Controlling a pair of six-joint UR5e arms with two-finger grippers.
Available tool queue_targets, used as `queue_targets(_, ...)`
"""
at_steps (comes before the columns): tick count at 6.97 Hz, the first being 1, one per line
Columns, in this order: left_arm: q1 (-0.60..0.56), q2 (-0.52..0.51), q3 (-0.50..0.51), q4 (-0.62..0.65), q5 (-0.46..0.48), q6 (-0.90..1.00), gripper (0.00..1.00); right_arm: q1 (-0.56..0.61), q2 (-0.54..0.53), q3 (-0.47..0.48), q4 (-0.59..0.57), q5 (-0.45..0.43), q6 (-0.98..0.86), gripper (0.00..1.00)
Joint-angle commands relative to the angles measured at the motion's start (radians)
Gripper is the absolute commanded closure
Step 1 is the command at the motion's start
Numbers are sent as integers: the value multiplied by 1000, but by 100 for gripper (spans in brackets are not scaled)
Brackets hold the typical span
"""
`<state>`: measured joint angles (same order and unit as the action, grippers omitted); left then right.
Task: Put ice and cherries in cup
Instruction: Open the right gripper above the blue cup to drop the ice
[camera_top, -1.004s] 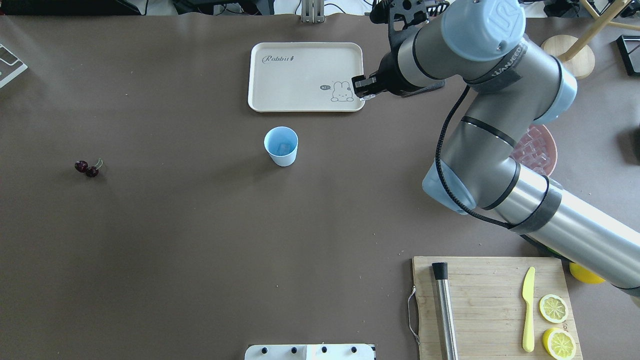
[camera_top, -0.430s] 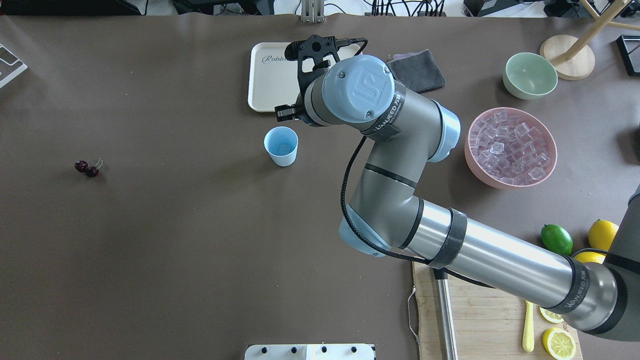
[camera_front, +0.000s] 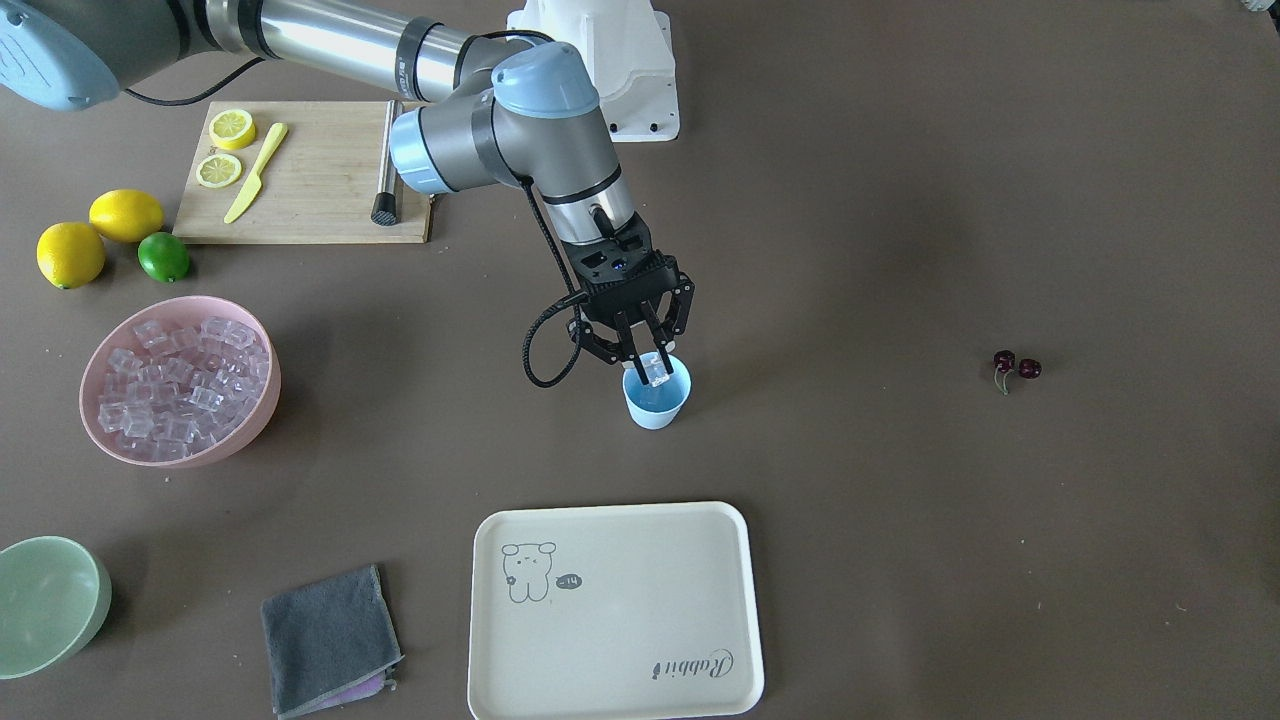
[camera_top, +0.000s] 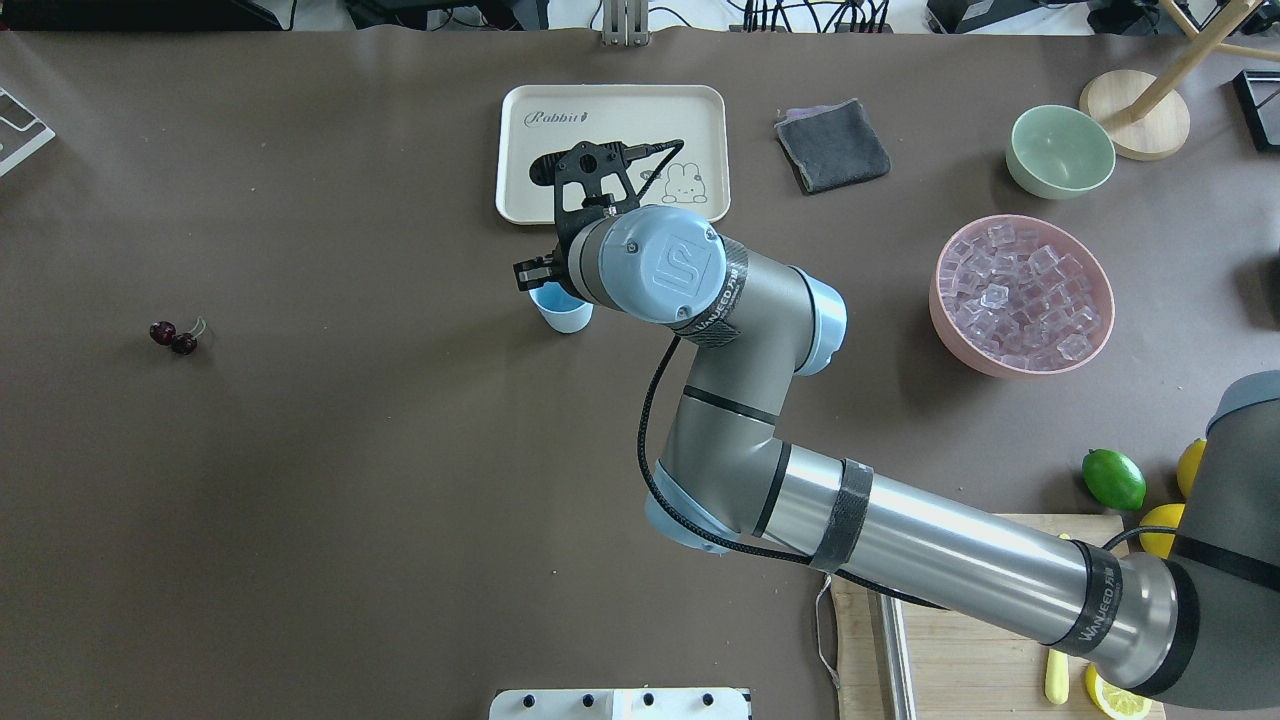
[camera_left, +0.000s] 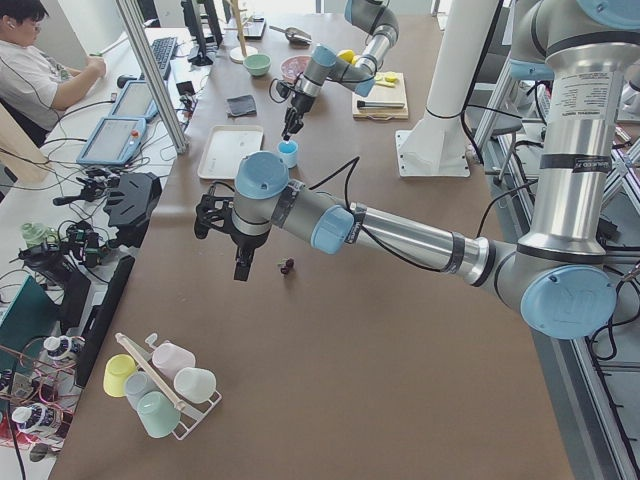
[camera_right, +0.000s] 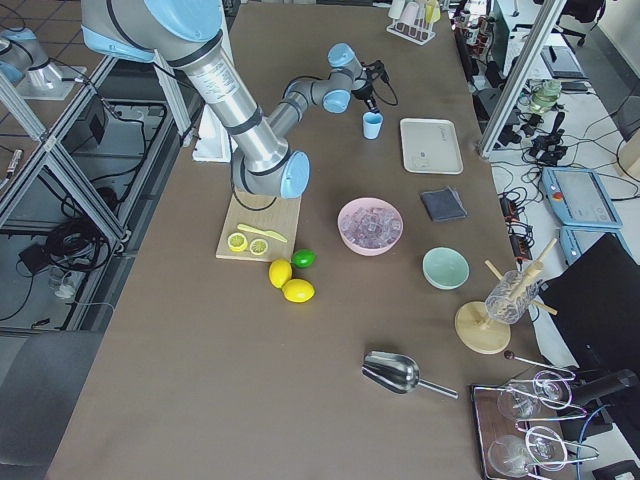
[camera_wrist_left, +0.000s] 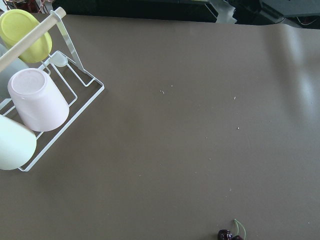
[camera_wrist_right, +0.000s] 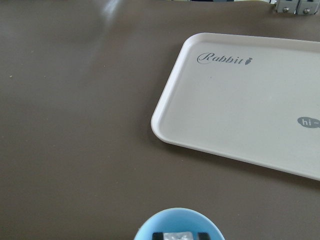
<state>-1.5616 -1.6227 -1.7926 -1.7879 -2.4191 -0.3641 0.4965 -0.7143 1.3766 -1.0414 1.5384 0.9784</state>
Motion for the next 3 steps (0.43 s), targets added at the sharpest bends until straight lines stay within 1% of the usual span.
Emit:
queue_targets(1, 2, 12, -2, -1, 0, 2, 2, -4, 1, -22, 32, -3, 6, 100)
queue_targets(2, 2, 12, -2, -1, 0, 2, 2, -7, 0, -16, 34, 0, 8, 2)
queue_targets(3, 2, 9, -5, -1, 0, -1, 2, -3, -1, -14, 34, 0, -6, 1)
